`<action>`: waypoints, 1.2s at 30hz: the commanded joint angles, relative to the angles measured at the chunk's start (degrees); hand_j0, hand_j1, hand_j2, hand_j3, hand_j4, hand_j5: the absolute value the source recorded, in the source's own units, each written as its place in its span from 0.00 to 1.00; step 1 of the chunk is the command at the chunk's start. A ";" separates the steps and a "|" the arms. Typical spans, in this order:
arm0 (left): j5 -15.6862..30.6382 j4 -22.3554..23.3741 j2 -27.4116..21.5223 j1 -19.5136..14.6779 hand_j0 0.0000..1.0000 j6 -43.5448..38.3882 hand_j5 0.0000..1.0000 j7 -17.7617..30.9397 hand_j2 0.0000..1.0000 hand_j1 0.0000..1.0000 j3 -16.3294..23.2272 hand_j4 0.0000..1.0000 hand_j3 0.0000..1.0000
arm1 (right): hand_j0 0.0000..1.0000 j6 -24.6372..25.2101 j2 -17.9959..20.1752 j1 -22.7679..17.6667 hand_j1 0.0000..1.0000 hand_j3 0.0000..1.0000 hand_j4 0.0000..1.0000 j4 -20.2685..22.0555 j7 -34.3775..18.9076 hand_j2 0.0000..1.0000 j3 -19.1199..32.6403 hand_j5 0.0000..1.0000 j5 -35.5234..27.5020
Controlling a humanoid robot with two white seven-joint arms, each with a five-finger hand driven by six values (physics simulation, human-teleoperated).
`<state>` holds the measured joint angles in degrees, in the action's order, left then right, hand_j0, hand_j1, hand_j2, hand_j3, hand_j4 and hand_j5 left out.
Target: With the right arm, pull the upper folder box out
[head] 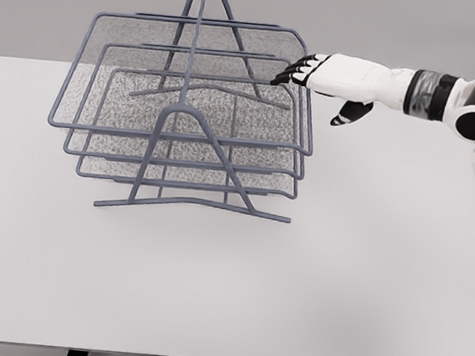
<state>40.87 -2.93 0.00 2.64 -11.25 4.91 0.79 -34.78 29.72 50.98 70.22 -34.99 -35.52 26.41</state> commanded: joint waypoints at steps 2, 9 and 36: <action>0.00 0.03 0.00 0.00 1.00 0.00 1.00 0.01 1.00 1.00 0.00 1.00 1.00 | 1.00 -0.22 -0.81 -0.27 1.00 1.00 1.00 -0.61 -0.01 1.00 -1.40 1.00 -0.22; 0.00 0.03 0.00 0.00 1.00 0.00 1.00 0.01 1.00 1.00 0.00 1.00 1.00 | 1.00 -0.22 0.25 -1.76 1.00 1.00 1.00 0.09 -0.01 1.00 -2.10 1.00 -0.22; 0.00 0.03 0.00 0.00 1.00 0.00 1.00 0.01 1.00 1.00 0.00 1.00 1.00 | 1.00 -0.22 27.76 -7.74 1.00 1.00 1.00 1.76 -0.01 1.00 6.69 1.00 -1.27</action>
<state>40.88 -2.91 0.00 2.64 -11.25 4.91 0.79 -34.86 56.09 43.15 72.55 -34.88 -29.65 21.74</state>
